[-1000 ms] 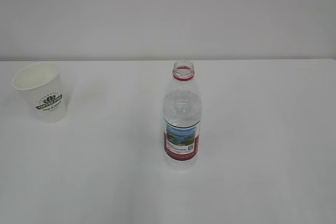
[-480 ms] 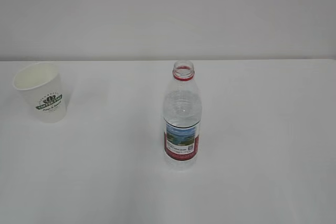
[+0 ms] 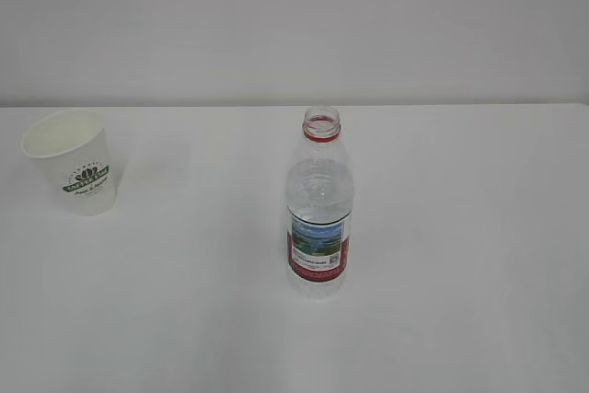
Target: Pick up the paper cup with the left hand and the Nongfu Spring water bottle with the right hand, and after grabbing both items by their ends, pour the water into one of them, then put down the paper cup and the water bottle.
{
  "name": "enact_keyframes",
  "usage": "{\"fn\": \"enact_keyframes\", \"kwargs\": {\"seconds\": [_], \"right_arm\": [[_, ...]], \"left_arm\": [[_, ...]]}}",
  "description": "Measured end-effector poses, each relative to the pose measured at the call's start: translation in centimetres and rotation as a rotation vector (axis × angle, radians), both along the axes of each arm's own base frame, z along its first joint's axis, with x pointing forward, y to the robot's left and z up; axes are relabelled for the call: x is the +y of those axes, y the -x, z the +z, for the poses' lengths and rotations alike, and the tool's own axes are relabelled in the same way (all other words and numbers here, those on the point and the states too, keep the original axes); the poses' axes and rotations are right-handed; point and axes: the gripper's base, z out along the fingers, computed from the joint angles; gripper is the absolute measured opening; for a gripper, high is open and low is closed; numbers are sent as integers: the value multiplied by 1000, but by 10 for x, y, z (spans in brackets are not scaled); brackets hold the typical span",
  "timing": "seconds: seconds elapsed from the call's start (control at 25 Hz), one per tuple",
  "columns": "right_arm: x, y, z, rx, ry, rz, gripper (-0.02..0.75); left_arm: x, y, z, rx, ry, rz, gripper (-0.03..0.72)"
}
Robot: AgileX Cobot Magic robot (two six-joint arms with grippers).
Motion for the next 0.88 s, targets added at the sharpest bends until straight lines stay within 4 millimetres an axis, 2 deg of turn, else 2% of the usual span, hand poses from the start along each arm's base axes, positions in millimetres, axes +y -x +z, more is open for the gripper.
{"fn": "enact_keyframes", "kwargs": {"seconds": [0.24, 0.44, 0.6, 0.88], "right_arm": [[1, 1, 9, -55, -4, 12, 555], [2, 5, 27, -149, 12, 32, 555], [2, -3, 39, -185, 14, 33, 555], [3, -23, 48, -200, 10, 30, 555]], "left_arm": [[0, 0, 3, -24, 0, 0, 580], [0, -1, 6, -43, 0, -1, 579], [0, -5, 15, -86, 0, -2, 579], [-1, -27, 27, -131, -1, -5, 579]]}}
